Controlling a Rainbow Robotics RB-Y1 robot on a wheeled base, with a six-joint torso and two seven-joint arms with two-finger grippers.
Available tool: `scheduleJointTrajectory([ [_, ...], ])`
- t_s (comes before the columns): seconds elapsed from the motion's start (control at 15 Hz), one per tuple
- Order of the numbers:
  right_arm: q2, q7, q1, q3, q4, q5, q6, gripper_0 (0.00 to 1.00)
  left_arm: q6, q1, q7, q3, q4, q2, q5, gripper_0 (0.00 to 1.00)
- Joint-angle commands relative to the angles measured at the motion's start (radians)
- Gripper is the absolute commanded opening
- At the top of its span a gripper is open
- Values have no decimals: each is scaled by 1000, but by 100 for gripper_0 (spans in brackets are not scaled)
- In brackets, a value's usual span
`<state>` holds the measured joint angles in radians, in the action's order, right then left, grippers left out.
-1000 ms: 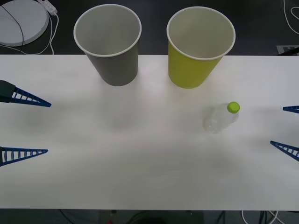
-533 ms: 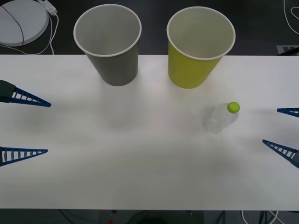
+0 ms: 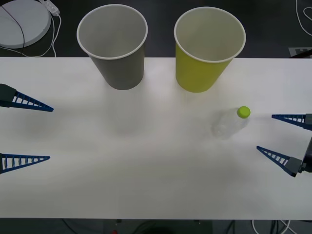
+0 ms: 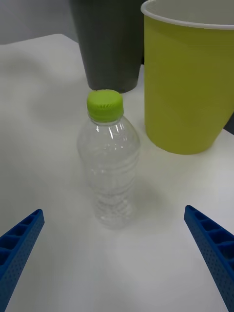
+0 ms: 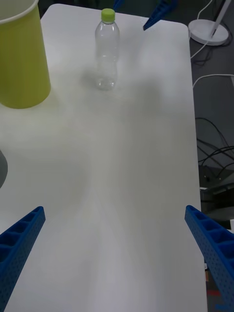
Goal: Put the can into the green bin and the plastic bottle into the gray bin
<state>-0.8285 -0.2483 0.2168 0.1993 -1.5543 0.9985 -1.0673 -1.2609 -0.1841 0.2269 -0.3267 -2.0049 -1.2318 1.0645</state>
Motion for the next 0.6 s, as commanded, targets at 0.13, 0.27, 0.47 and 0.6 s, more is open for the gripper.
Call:
scheduleJointTrajectory([
  [0.13, 40, 7, -27, -1, -1, 43, 10, 100, 0, 0, 0, 0, 0, 0, 0, 100],
  [0.27, 54, 11, -39, -1, -1, 68, 20, 100, 0, 0, 0, 0, 0, 0, 0, 100],
  [0.47, 81, 18, -57, -1, -1, 106, 26, 100, 0, 0, 0, 0, 0, 0, 0, 100],
  [0.6, 108, 29, -73, -1, -1, 141, 36, 100, 0, 0, 0, 0, 0, 0, 0, 100],
])
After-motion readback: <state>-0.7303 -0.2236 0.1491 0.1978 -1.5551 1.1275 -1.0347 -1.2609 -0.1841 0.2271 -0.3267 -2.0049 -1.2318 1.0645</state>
